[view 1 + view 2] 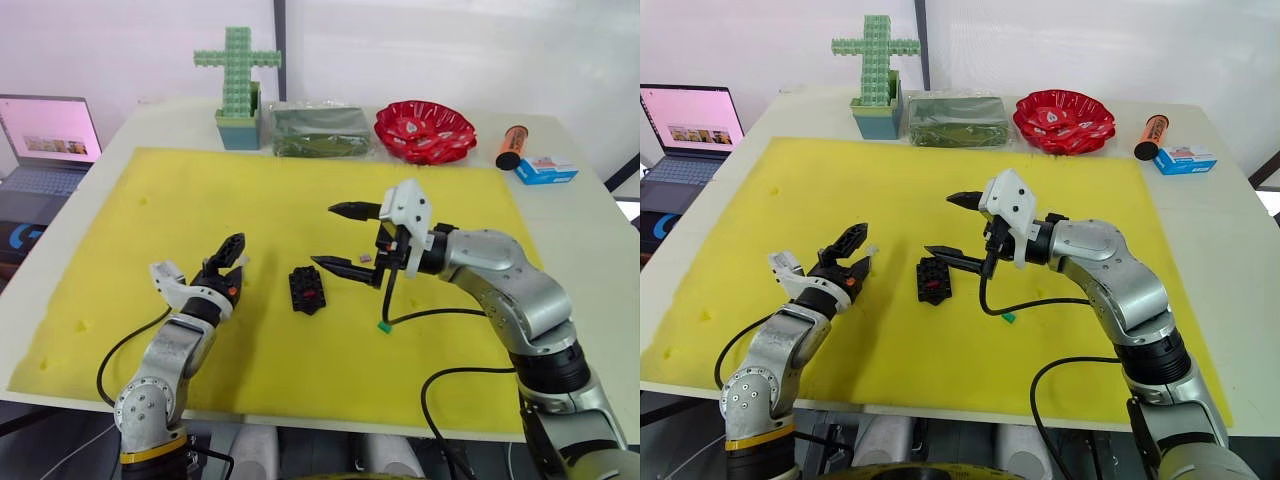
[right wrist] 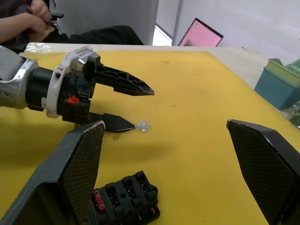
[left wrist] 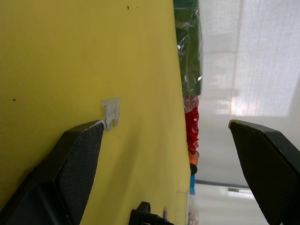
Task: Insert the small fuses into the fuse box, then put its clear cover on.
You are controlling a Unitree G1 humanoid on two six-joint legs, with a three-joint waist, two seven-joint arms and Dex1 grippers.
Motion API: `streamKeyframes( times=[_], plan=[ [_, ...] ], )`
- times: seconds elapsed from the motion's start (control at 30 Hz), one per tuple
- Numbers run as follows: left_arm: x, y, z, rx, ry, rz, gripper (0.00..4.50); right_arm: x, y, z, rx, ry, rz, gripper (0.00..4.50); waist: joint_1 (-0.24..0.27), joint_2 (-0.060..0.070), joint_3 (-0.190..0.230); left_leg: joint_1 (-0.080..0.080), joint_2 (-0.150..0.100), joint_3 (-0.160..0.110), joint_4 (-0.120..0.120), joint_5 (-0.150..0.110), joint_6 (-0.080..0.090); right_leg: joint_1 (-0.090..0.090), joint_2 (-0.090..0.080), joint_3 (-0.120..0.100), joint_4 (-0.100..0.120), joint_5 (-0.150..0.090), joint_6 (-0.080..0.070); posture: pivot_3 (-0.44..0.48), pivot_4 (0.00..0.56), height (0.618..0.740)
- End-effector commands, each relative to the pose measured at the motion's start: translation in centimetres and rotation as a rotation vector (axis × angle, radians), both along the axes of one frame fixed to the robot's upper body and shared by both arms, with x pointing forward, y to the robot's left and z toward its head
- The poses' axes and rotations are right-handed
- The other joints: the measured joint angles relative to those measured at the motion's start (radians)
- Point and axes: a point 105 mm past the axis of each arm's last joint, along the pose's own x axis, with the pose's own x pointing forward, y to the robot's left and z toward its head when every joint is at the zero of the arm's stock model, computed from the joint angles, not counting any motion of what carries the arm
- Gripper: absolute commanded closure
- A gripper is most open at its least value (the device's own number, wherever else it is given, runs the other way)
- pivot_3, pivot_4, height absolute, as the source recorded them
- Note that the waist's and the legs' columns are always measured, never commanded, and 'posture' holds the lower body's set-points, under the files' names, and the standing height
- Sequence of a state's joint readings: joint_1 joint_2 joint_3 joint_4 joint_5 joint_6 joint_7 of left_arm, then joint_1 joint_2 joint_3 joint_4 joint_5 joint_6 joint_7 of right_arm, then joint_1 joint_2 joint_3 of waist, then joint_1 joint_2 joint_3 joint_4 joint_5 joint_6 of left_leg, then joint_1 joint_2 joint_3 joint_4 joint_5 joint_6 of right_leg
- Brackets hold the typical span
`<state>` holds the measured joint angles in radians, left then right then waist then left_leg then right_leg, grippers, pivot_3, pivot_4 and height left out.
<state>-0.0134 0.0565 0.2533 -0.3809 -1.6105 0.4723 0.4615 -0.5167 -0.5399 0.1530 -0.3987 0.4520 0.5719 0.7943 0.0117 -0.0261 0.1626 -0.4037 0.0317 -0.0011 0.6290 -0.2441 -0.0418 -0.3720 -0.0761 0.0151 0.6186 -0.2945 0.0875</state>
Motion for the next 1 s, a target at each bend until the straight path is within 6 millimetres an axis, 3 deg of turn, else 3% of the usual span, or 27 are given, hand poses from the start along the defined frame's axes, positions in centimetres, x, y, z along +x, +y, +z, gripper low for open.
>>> streamKeyframes(
  times=[0.03, 1.0],
  plan=[
    [0.2, 1.6, -1.6, 0.021, 0.074, 0.052, 0.00, -0.6, 0.4, 1.1, 0.014, -0.054, 0.021, 0.03, 0.000, 0.001, 0.000, 0.000, 0.000, 0.000, 0.000, 0.000, 0.000, 0.000, 0.000, 0.000, 0.000, 0.000, 0.000, 0.000, 0.150, 0.740],
    [1.4, 0.5, -2.5, 0.036, 0.084, -0.016, 0.00, -0.7, 0.5, 1.2, 0.016, -0.049, 0.015, 0.03, 0.001, 0.007, -0.001, 0.008, 0.001, -0.004, -0.001, 0.000, -0.001, 0.003, -0.003, 0.001, -0.001, 0.001, -0.002, 0.000, 0.150, 0.740]
  ],
)
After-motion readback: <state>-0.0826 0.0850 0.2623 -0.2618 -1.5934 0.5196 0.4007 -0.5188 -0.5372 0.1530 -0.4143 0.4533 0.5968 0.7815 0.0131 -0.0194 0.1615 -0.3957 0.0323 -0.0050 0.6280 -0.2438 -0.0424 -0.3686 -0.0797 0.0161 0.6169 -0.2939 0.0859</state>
